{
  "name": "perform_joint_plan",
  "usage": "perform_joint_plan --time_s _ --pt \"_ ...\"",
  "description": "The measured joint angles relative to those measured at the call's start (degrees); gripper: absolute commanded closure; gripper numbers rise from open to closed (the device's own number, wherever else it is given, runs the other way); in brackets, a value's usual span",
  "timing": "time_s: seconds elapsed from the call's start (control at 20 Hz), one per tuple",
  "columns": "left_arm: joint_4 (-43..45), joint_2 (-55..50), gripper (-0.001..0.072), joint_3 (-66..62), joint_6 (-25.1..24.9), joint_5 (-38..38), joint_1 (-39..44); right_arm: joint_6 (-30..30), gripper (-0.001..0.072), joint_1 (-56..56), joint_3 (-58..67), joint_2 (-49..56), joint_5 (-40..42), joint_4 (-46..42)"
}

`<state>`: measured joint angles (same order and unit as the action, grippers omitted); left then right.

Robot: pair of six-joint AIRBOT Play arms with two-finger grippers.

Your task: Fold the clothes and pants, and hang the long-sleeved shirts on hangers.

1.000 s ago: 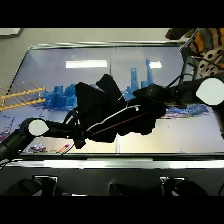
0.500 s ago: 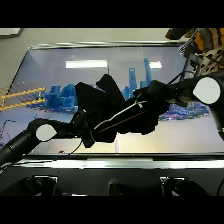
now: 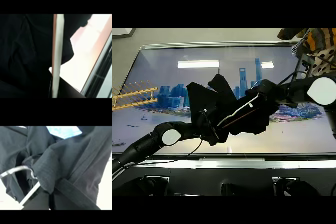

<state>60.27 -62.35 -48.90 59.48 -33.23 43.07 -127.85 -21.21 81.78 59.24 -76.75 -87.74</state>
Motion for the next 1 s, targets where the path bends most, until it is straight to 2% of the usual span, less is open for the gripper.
perform_joint_plan --time_s 0.3,0.35,0.4,0.45,0.5,0.55,0.7,0.85,0.9,1.0 --pt "-2.89 -0.57 0.0686 0.02 0.57 3.43 0.57 0.24 0.0672 0.0 0.0 0.83 0.79 0.44" --pt "-3.19 -0.61 0.0685 0.02 0.63 3.67 0.7 0.31 0.0644 0.0 0.0 1.18 1.18 0.61" --pt "-3.37 -0.63 0.0685 0.0 0.7 3.8 0.74 0.76 0.0586 0.0 0.0 1.44 1.51 0.79" --pt "-3.48 -0.63 0.0686 0.0 0.7 4.07 0.83 1.38 0.0487 0.0 0.0 1.57 1.75 0.9" --pt "-3.67 -0.63 0.0685 0.0 0.72 4.37 0.85 1.97 0.033 0.0 0.0 1.55 1.81 1.22" --pt "-3.76 -0.63 0.0686 0.0 0.72 4.5 0.87 2.58 0.0252 -0.02 0.02 1.4 1.92 1.25" --pt "-3.87 -0.63 0.0686 0.0 0.66 4.55 0.94 3.67 0.0248 0.24 1.68 0.2 1.38 -1.49" --pt "-3.96 -0.68 0.0686 0.0 0.63 4.85 0.94 4.92 0.0243 5.38 5.66 -0.22 -3.32 -4.59" --pt "-3.96 -0.68 0.0686 0.0 0.55 4.83 0.94 6.69 0.0212 8.9 6.71 -0.26 -4.9 -4.59" --pt "-3.96 -0.68 0.0686 0.0 0.5 4.87 0.94 13.66 0.0213 16.94 7.96 0.02 -7.63 -1.7"
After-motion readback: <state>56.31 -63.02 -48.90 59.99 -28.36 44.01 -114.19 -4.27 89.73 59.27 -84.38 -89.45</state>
